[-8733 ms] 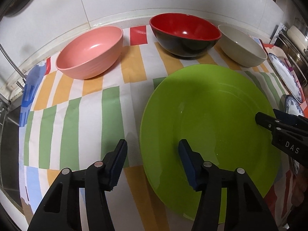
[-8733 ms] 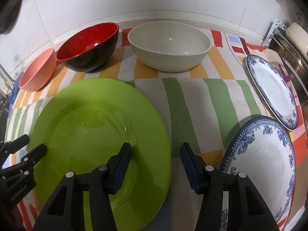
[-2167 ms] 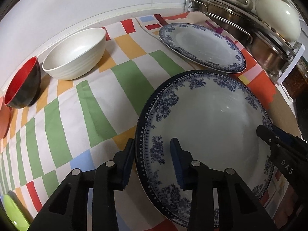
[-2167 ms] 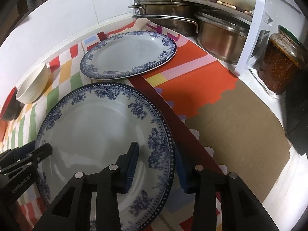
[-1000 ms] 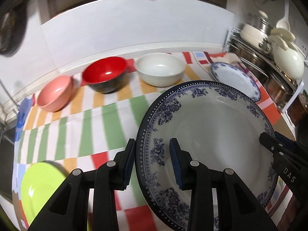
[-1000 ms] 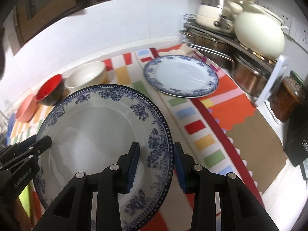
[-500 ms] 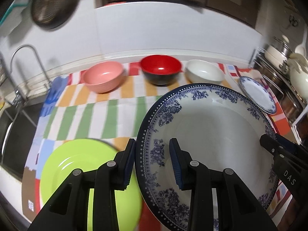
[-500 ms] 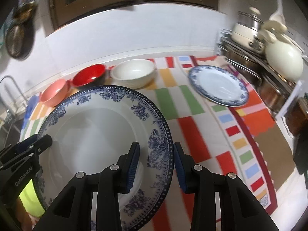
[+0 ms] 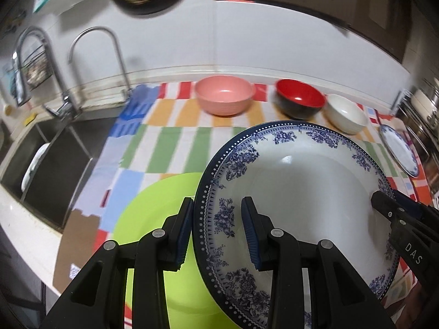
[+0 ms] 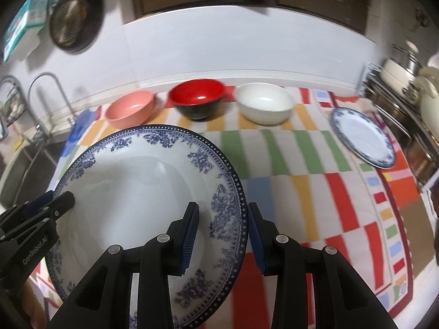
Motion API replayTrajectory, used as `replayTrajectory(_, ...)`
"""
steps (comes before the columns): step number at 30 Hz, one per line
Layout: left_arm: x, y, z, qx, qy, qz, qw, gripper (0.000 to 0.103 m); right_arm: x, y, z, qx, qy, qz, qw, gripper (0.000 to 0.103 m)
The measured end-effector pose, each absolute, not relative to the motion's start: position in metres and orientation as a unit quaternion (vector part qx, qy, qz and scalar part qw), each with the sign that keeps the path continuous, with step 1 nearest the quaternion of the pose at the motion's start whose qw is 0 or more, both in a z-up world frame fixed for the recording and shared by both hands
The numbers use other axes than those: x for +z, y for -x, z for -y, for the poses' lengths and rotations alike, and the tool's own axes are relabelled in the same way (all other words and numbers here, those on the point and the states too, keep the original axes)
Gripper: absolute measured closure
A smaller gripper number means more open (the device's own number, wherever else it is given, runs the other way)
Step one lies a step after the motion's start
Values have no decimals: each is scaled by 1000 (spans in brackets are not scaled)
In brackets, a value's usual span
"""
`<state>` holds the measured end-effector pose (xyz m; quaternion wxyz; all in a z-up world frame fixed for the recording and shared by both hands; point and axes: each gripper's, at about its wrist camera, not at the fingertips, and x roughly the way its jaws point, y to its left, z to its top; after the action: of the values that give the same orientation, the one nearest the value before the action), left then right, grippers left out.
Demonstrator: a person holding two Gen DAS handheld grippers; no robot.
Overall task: Organize plates and bowls
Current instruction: 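Lift the large blue-and-white plate and carry it toward the green plate, then lower the blue-and-white plate onto the green plate and open both grippers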
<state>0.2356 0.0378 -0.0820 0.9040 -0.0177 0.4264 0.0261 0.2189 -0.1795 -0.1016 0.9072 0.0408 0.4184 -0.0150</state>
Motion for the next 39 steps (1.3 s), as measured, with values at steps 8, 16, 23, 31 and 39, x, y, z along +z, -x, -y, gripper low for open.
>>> replayTrajectory(8, -88, -221, -84, 65, 33, -434, 898, 68, -103, -226, 128, 27, -23, -424, 905, 66)
replayTrajectory(16, -99, -211, -118, 94, 44, -449, 888, 68, -111, -231, 91, 60, -10, -436, 898, 66)
replayTrajectory(23, -114, -207, -140, 113, 53, -465, 877, 68, -124, -235, 63, 84, 0, -451, 889, 66)
replayTrajectory(31, -134, -209, -149, 118, 62, -486, 863, 68, -144, -242, 44, 94, 12, -474, 876, 66)
replayTrajectory(39, -143, -214, -149, 116, 63, -497, 857, 68, -156, -248, 41, 90, 16, -489, 867, 66)
